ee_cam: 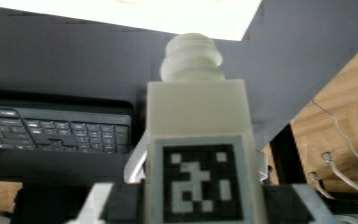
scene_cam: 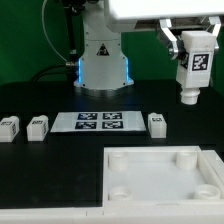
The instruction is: Assemble one leg
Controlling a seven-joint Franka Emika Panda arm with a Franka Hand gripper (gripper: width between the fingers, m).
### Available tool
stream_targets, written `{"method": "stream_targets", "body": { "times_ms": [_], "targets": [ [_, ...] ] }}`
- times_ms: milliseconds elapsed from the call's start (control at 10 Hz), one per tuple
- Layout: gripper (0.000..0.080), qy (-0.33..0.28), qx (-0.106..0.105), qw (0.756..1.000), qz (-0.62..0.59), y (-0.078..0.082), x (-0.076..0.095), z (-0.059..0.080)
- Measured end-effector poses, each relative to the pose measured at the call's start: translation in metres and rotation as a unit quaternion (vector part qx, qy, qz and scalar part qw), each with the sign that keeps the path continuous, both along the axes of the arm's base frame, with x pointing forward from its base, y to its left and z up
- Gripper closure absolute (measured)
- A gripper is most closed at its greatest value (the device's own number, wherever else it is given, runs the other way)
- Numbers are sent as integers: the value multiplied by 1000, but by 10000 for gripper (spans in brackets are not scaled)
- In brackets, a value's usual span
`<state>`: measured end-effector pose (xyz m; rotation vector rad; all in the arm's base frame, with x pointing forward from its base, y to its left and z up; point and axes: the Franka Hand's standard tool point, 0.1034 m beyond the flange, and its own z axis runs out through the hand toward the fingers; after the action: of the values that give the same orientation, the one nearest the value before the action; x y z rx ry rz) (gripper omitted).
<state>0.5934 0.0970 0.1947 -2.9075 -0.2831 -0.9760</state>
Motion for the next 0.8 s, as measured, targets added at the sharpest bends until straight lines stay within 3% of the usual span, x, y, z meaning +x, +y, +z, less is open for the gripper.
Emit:
{"method": "stream_targets", "body": {
  "times_ms": [200,300,500,800],
  "targets": [
    [509,4,8,1000,10,19,17,-25],
    [509,-1,8,1000,13,21,29,-29],
    [509,-16,-1,1000,22,16,47,-27],
    [509,-13,-1,1000,24,17,44,-29]
  ]
}}
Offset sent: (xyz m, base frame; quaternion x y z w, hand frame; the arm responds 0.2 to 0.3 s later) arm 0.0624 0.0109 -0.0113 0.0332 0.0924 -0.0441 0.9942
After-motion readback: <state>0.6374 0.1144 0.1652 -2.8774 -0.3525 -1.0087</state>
